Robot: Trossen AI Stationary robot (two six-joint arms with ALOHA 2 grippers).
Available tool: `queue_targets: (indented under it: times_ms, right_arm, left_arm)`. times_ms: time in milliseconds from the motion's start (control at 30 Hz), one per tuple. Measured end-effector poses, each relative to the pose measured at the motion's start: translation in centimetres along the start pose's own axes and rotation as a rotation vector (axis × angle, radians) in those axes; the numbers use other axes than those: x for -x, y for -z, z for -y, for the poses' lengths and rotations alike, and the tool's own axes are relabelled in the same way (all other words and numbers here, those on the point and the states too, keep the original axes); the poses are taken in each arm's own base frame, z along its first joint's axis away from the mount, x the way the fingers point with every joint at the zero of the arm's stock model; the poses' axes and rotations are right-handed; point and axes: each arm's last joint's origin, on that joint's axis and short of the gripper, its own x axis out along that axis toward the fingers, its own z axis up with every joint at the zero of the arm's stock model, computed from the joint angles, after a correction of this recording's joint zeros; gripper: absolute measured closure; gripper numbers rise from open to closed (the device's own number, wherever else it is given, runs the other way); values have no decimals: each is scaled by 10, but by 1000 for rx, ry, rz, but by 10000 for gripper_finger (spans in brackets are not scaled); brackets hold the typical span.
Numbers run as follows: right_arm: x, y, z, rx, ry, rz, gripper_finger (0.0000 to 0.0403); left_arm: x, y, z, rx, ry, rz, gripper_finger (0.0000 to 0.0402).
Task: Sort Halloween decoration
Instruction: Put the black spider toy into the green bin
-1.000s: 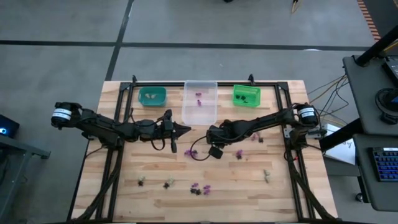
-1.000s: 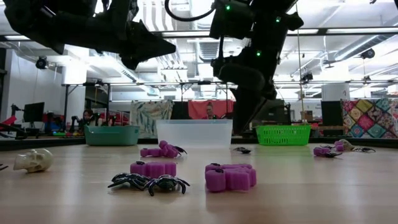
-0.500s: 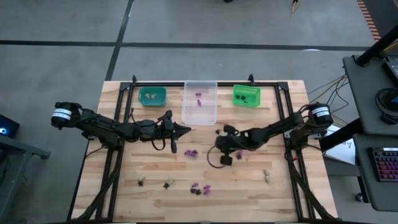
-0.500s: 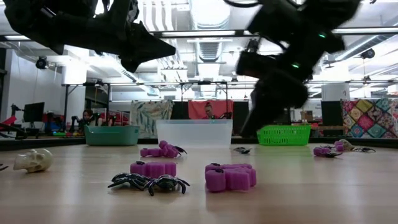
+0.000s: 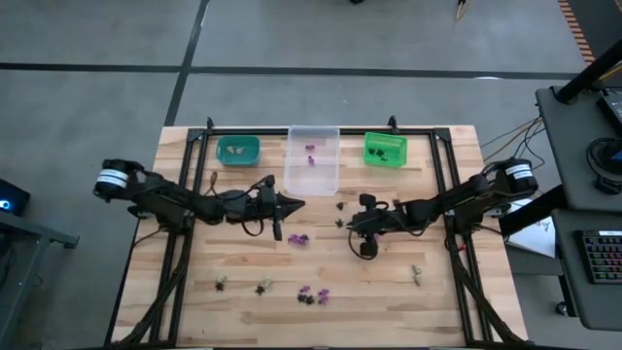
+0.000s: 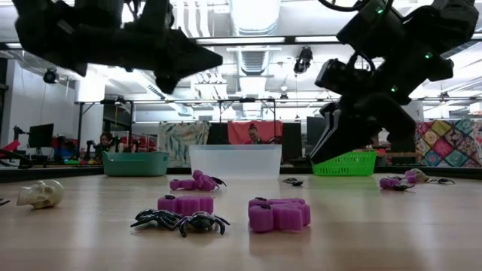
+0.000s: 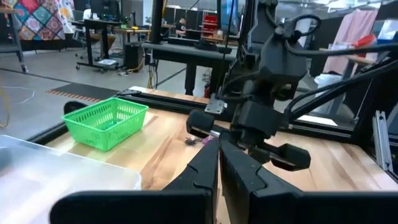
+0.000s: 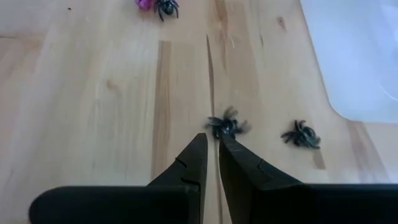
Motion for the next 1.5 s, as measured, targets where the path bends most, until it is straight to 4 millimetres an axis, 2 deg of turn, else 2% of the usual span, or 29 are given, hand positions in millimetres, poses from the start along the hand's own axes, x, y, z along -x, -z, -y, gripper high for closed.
queue_targets:
  times_ms: [333,500,667,833,967,1100,1267,1500]
  right_arm:
    - [0,2,0,-58,1,-14,369]
    - [-1,1,0,-66,-6,3,365]
    - [-2,-3,-1,-81,-26,80,327]
    - [-2,-6,-1,-54,-24,109,263]
    - [-5,-5,-1,-60,-17,115,210]
    - [-15,-3,-4,-55,-26,137,177]
    - [-29,7,-5,-54,40,105,166]
    - [-35,11,-3,-143,131,103,176]
  left_arm:
    - [-65,40,12,-78,1,-115,402]
    - [-83,65,14,-116,-5,-178,402]
    - [-95,80,15,-115,-9,-205,402]
    - [-97,77,16,-106,-9,-193,402]
    - [-86,64,15,-100,-9,-170,402]
    - [-72,53,12,-115,-7,-155,402]
    - [-61,42,11,-138,-5,-128,402]
    - [-56,42,10,-141,-8,-131,402]
